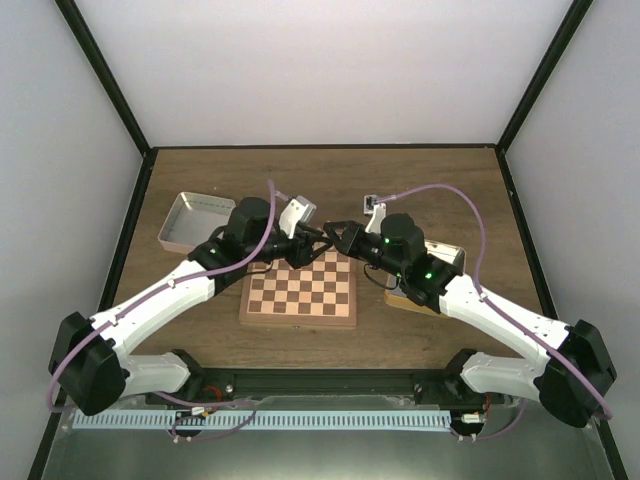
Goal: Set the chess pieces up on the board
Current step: Place the chess piece on the chessboard.
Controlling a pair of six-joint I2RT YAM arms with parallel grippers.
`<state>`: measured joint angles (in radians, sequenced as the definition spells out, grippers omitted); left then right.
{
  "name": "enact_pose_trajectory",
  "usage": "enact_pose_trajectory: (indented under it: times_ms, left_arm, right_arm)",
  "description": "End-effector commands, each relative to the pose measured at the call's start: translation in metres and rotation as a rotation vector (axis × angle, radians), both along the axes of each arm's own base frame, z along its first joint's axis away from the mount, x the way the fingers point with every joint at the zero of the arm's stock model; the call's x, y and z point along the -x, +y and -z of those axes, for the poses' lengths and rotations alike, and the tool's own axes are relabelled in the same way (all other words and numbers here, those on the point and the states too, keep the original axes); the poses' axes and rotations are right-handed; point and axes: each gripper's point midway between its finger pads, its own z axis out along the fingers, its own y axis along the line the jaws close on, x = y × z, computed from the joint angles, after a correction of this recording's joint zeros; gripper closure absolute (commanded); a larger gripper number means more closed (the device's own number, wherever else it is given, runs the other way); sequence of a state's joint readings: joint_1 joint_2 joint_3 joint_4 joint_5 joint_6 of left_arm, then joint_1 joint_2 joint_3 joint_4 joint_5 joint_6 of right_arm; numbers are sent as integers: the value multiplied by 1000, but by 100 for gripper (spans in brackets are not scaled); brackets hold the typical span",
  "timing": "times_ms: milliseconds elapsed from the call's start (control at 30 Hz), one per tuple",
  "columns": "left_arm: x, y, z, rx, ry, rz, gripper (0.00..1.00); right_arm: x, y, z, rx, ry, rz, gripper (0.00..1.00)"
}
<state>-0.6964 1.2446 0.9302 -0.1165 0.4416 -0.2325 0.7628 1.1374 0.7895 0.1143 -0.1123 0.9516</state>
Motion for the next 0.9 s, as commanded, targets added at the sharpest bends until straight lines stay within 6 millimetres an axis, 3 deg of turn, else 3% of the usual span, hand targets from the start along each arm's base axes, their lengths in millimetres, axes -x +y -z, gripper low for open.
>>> enact_pose_trajectory:
  times_ms: [0,133,233,300,367,467,667,867]
  left_arm:
    - [-11,-6,-22,22,-77,-6,68]
    - [-11,-2,-13,-28,-108,-4,81]
    - [-10,3,-18,-39,-154,-6,90]
    - [-6,6,-23,-44,-194,2,92]
    - [1,10,-23,-66,-237,34,92]
    - [5,21,-18,-133,-309,37,93]
    - [32,30,-19,-161,-509,162,93]
    - [45,37,-24,-170,-640,209,92]
  right_arm:
    - [9,6,-20,-40,-29,-52,86]
    - [19,13,-20,-55,0,-121,85]
    - [23,14,-20,-43,19,-143,83]
    - [23,13,-24,-27,21,-153,75]
    - [23,11,-31,-9,12,-167,59]
    - [29,12,-48,33,-19,-234,49]
    - [41,19,-54,98,-12,-346,48]
    - [45,30,-48,143,-16,-438,51]
